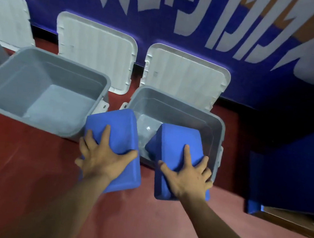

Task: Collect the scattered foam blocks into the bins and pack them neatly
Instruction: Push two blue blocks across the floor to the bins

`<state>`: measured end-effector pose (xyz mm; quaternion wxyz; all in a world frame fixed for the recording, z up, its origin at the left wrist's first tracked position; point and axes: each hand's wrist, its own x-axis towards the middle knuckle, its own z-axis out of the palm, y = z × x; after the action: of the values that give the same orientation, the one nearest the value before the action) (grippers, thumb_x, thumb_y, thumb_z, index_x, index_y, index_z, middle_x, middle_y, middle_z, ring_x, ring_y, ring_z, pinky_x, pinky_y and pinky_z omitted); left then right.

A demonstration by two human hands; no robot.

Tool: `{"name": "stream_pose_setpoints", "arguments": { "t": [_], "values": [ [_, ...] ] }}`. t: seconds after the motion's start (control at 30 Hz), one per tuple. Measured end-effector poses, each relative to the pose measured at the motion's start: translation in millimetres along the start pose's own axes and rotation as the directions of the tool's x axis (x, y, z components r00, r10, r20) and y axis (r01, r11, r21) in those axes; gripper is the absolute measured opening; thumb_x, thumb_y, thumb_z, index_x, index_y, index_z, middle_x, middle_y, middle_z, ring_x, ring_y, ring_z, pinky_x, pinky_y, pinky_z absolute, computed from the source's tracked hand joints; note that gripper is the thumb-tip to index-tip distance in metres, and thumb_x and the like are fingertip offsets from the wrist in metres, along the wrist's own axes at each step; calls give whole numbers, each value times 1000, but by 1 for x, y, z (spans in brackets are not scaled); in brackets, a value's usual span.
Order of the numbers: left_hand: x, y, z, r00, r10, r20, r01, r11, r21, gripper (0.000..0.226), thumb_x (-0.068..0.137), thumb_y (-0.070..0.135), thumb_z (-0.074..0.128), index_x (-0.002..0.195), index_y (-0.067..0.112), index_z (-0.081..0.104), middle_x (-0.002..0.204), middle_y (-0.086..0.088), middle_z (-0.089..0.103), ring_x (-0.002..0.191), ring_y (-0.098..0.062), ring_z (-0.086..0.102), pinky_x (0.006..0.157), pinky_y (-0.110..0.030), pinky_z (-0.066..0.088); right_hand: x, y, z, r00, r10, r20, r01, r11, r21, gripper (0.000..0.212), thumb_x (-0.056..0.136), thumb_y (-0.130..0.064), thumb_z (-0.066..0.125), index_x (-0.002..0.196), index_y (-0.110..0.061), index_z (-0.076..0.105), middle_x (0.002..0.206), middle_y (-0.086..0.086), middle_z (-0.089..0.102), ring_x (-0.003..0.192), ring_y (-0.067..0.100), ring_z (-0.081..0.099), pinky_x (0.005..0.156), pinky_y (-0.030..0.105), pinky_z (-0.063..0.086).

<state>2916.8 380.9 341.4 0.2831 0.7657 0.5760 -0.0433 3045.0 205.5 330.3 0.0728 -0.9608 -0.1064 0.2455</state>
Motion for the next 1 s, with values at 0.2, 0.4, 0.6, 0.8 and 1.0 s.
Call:
{"name": "stream_pose_setpoints", "arguments": {
  "t": [0.2, 0.4, 0.6, 0.8, 1.0],
  "values": [
    [35, 56, 31, 993, 89, 79, -96, 992, 80, 117, 63, 83, 66, 156, 46, 6, 167, 1, -11, 153, -26, -7, 113, -59, 22, 48, 21, -6, 981, 194, 19, -194, 978, 76, 109, 63, -99, 41, 154, -57, -1, 167, 15, -2, 146, 43, 17, 116, 60, 17],
    [74, 101, 40, 975, 203, 91, -209, 975, 70, 115, 63, 84, 65, 155, 46, 9, 166, 3, -8, 153, -21, -7, 115, -58, 21, 83, 6, -18, 964, 265, 11, -263, 949, 176, 110, 65, -98, 44, 156, -53, 2, 167, 15, -1, 147, 43, 14, 118, 59, 17],
    [105, 139, 53, 953, 297, 62, -303, 945, 124, 94, 80, 84, 45, 157, 37, 19, 168, 2, 1, 154, -18, -3, 117, -56, 17, 121, -14, -36, 958, 266, -109, -220, 922, 319, 84, 93, -74, 42, 161, -38, 9, 168, 14, 5, 152, 34, 9, 120, 58, 12],
    [116, 140, 63, 921, 380, 86, -389, 902, 185, 86, 88, 78, 38, 158, 30, 27, 167, 3, 17, 153, -20, 12, 120, -47, 15, 132, -20, -29, 979, 168, -112, -141, 966, 216, 72, 99, -62, 38, 160, -38, 10, 167, 14, 11, 151, 34, 11, 118, 57, 11],
    [113, 110, 69, 930, 355, 94, -366, 915, 169, 87, 88, 79, 36, 158, 29, 28, 166, 4, 21, 153, -17, 12, 122, -40, 11, 127, -23, -8, 995, 89, -47, -81, 985, 151, 69, 100, -60, 38, 160, -40, 9, 166, 13, 12, 149, 34, 14, 116, 57, 16]
  ]
}}
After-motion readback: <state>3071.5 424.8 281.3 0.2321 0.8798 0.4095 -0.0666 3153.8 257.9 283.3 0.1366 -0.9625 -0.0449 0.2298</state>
